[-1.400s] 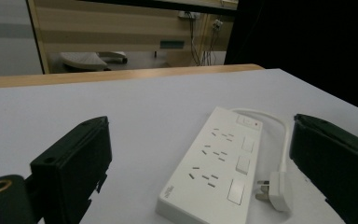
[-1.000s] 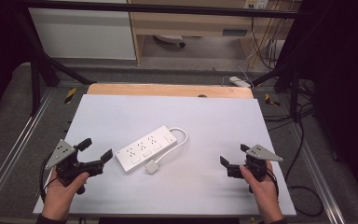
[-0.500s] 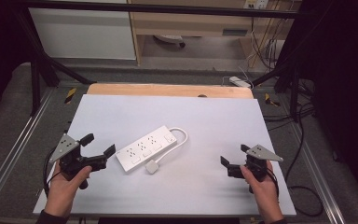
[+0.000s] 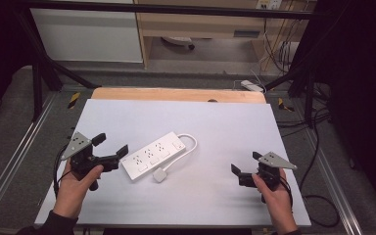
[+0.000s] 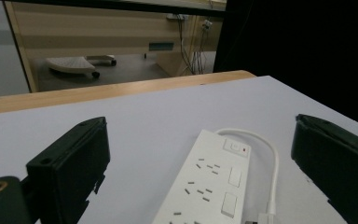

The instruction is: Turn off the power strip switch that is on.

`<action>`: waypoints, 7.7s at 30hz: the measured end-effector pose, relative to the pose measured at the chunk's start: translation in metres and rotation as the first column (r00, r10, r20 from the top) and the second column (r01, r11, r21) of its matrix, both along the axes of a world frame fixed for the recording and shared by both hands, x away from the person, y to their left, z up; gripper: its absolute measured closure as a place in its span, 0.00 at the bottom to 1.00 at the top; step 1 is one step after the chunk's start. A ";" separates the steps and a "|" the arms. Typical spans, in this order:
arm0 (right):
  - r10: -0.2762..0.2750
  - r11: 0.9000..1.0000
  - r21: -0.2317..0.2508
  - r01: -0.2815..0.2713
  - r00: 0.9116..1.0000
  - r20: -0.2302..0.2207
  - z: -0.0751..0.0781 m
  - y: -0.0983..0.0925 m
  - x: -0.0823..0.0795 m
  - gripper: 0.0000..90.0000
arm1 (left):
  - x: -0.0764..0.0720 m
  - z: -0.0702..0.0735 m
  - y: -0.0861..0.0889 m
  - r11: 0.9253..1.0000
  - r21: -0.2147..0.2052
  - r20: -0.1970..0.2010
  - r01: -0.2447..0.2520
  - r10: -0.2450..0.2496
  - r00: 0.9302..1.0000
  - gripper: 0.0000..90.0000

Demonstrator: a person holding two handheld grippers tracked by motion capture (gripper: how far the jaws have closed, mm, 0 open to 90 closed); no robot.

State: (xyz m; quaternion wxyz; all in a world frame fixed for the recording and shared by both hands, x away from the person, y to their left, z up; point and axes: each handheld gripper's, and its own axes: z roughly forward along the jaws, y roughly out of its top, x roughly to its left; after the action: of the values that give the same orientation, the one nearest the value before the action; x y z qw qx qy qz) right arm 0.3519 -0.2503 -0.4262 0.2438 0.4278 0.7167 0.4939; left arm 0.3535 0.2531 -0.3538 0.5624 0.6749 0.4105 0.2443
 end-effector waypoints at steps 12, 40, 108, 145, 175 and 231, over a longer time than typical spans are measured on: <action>-0.001 1.000 0.000 0.001 1.000 0.001 0.001 -0.001 0.000 0.03 | 0.011 0.011 -0.009 1.000 0.005 0.005 0.017 -0.017 1.000 0.05; -0.002 1.000 0.003 0.002 1.000 0.001 0.001 -0.001 0.000 0.03 | 0.031 0.000 -0.035 0.999 0.021 -0.003 0.038 -0.038 0.999 0.07; 0.002 1.000 0.004 -0.002 1.000 -0.005 0.000 -0.001 0.000 0.04 | 0.043 -0.049 -0.073 0.979 0.148 -0.115 0.137 -0.121 0.986 0.88; 0.003 1.000 0.003 -0.003 1.000 -0.006 0.000 -0.001 0.000 0.04 | 0.044 -0.064 -0.081 0.960 0.203 -0.189 0.195 -0.156 0.969 1.00; 0.004 1.000 0.002 -0.004 1.000 -0.008 0.000 -0.001 0.000 0.04 | 0.041 -0.075 -0.079 0.936 0.274 -0.277 0.222 -0.144 0.950 1.00; 0.009 1.000 -0.003 -0.009 1.000 -0.003 0.002 -0.002 -0.001 0.04 | 0.038 -0.078 -0.077 0.933 0.270 -0.283 0.236 -0.157 0.946 1.00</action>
State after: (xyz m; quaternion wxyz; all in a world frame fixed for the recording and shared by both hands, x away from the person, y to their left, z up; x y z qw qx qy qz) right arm 0.3506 -0.2523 -0.4247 0.2414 0.4250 0.7197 0.4931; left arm 0.3911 0.1765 -0.4315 0.4172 0.8163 0.3676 0.1566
